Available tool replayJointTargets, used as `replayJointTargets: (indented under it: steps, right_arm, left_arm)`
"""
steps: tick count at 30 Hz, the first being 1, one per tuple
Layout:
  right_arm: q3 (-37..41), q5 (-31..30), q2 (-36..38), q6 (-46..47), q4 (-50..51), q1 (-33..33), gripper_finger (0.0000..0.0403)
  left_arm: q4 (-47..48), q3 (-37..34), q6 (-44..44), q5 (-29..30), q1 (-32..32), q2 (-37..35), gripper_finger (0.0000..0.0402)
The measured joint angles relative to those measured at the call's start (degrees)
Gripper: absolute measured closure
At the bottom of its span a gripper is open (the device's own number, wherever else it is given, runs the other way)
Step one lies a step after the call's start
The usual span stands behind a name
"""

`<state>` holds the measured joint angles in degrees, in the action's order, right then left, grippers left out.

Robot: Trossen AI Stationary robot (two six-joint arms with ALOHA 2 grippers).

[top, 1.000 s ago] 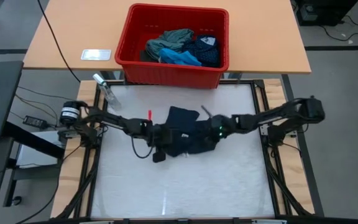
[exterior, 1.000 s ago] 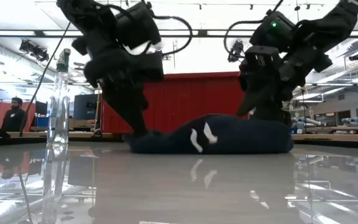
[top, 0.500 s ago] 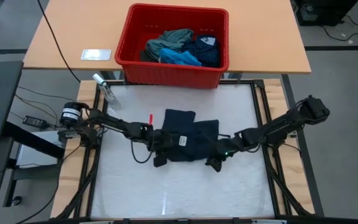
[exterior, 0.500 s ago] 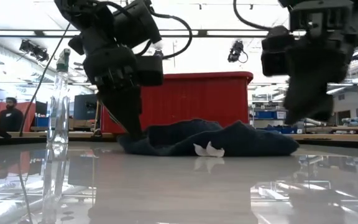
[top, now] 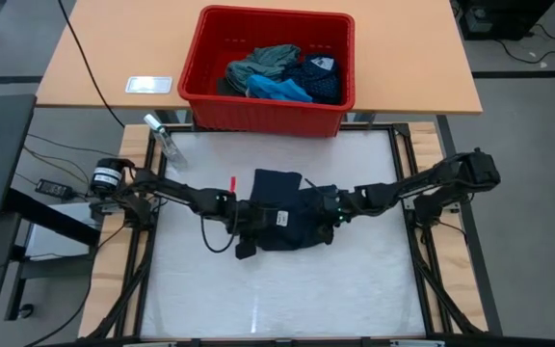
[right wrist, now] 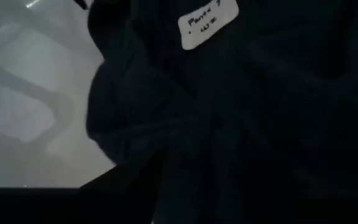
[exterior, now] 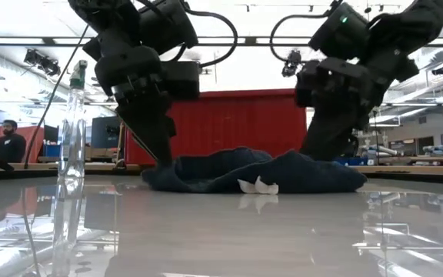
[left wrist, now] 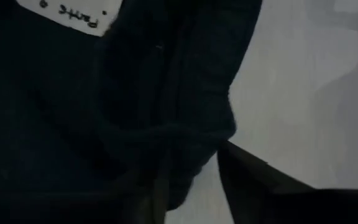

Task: Fold laundry
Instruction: Fold the dark blue shorts

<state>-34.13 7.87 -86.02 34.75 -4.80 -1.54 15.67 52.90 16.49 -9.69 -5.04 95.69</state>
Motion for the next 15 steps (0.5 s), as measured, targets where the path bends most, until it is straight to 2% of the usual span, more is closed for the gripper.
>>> replayJointTargets:
  steps: [5,10,12,15]
  right_arm:
    - [0.0,2.1,-3.2,-1.9,-1.0,-0.6,0.0190]
    - [-0.1,1.9,-6.2,-2.4,-4.0,-0.7,0.0201]
    - [-0.2,1.1,-6.8,-2.7,-4.2,-0.8,0.0230]
    - [-0.2,1.2,-7.3,-3.5,-4.6,-1.0,0.0311]
  left_arm:
    - [2.4,0.0,0.0,0.0,-0.6,-1.2,0.0195]
    - [3.9,0.0,-4.0,0.1,-1.7,-1.2,0.0162]
    - [4.1,0.0,-6.2,1.5,-2.5,-0.9,0.0159]
    - [4.7,0.0,-8.3,5.3,-3.3,0.4,0.0168]
